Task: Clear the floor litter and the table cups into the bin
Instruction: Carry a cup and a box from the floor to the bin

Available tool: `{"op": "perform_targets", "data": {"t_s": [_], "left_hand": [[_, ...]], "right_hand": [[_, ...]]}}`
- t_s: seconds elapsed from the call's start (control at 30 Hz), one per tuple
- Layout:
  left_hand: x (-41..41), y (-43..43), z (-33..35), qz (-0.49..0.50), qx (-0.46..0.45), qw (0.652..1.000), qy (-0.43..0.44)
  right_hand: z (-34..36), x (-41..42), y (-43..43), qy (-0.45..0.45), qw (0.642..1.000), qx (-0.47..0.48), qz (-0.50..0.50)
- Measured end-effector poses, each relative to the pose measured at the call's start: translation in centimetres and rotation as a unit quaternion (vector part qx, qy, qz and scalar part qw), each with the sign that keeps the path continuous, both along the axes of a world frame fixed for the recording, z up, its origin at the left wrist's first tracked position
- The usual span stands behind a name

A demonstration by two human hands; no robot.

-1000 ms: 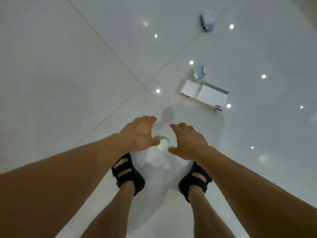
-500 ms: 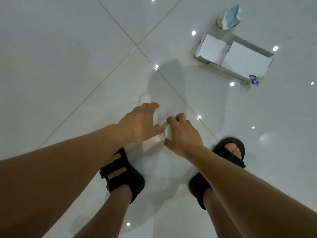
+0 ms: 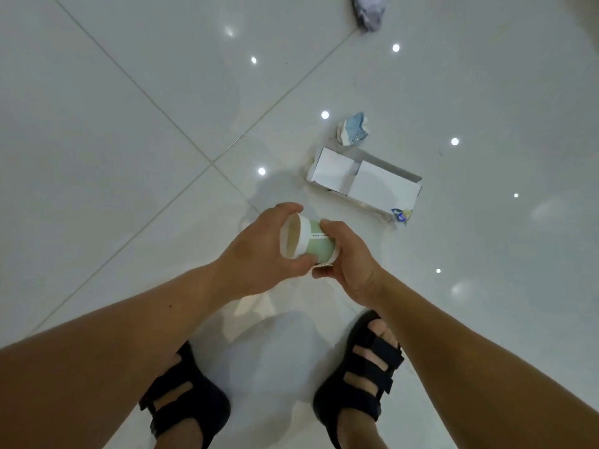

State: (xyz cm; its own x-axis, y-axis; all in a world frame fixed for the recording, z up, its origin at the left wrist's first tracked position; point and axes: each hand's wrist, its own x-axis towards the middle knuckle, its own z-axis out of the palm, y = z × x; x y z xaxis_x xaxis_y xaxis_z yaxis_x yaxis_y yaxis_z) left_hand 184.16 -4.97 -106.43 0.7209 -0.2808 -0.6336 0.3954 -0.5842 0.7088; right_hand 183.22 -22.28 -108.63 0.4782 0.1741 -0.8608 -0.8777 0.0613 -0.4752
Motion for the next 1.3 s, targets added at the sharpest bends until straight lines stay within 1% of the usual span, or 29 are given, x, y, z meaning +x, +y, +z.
{"op": "perform_targets", "data": {"t_s": [0.03, 0.07, 0.1, 0.13, 0.17, 0.2, 0.27, 0.3, 0.33, 0.43, 0.5, 0.53, 0.57, 0.63, 0.67, 0.73, 0.83, 0.97, 1.03, 1.13, 1.3], "left_hand": [[0.3, -0.2, -0.2, -0.006, 0.017, 1.0, -0.017], [0.5, -0.3, -0.4, -0.015, 0.039, 0.998, -0.035], [0.7, -0.4, -0.7, -0.023, 0.062, 0.997, -0.051], [0.9, -0.5, -1.0, -0.029, 0.082, 0.994, -0.064], [1.2, -0.5, -1.4, -0.034, 0.099, 0.992, -0.075], [1.4, -0.5, -1.8, -0.037, 0.113, 0.989, -0.086], [1.8, -0.6, -2.6, -0.041, 0.133, 0.985, -0.099], [2.1, -0.7, -3.0, -0.042, 0.139, 0.984, -0.1], [2.3, -0.7, -3.3, -0.041, 0.145, 0.984, -0.099], [2.6, -0.5, -3.7, -0.03, 0.158, 0.982, -0.101], [2.6, -0.3, -3.1, -0.027, 0.165, 0.981, -0.1], [2.7, -0.1, -2.5, -0.026, 0.168, 0.981, -0.098], [2.9, 0.1, -1.8, -0.024, 0.17, 0.98, -0.096], [3.5, 1.0, 0.1, -0.022, 0.177, 0.98, -0.09], [4.1, 1.5, 1.4, -0.026, 0.183, 0.979, -0.088], [5.4, 2.6, 4.5, -0.039, 0.2, 0.974, -0.094], [7.9, 4.9, 10.6, -0.035, 0.222, 0.968, -0.109], [10.6, 9.2, 21.2, -0.018, 0.231, 0.965, -0.124], [11.4, 11.9, 27.1, 0.0, 0.235, 0.962, -0.138], [11.9, 16.9, 36.2, 0.04, 0.229, 0.958, -0.17], [13.5, 25.7, 50.9, 0.092, 0.242, 0.949, -0.182]], "right_hand": [[-0.4, 0.6, -0.4, -0.041, 0.995, -0.082, 0.028], [-1.0, 1.3, -0.9, -0.102, 0.975, -0.189, 0.063], [-1.5, 2.0, -1.7, -0.172, 0.933, -0.301, 0.1], [-1.9, 2.9, -2.5, -0.235, 0.878, -0.394, 0.136], [-2.5, 3.9, -3.5, -0.282, 0.826, -0.457, 0.173], [-3.2, 4.8, -4.5, -0.301, 0.784, -0.497, 0.22], [-4.8, 6.4, -6.4, -0.276, 0.719, -0.537, 0.343], [-5.7, 6.9, -7.3, -0.251, 0.694, -0.547, 0.395], [-6.4, 7.4, -8.1, -0.226, 0.679, -0.551, 0.429], [-7.6, 7.8, -9.3, -0.187, 0.67, -0.548, 0.465], [-7.3, 7.2, -8.9, -0.187, 0.654, -0.555, 0.479], [-6.9, 6.7, -8.4, -0.189, 0.655, -0.554, 0.478], [-6.1, 6.3, -7.9, -0.19, 0.668, -0.545, 0.47], [-3.9, 6.0, -6.5, -0.188, 0.715, -0.507, 0.442], [-2.4, 6.0, -5.8, -0.191, 0.732, -0.489, 0.433], [1.2, 6.6, -4.0, -0.205, 0.748, -0.468, 0.424], [8.1, 8.4, -1.0, -0.228, 0.763, -0.451, 0.403], [19.7, 11.8, 3.6, -0.255, 0.768, -0.442, 0.387], [25.9, 13.5, 6.5, -0.275, 0.763, -0.443, 0.381], [35.7, 16.0, 11.2, -0.299, 0.747, -0.444, 0.395], [51.0, 18.9, 18.9, -0.343, 0.732, -0.441, 0.389]]}}
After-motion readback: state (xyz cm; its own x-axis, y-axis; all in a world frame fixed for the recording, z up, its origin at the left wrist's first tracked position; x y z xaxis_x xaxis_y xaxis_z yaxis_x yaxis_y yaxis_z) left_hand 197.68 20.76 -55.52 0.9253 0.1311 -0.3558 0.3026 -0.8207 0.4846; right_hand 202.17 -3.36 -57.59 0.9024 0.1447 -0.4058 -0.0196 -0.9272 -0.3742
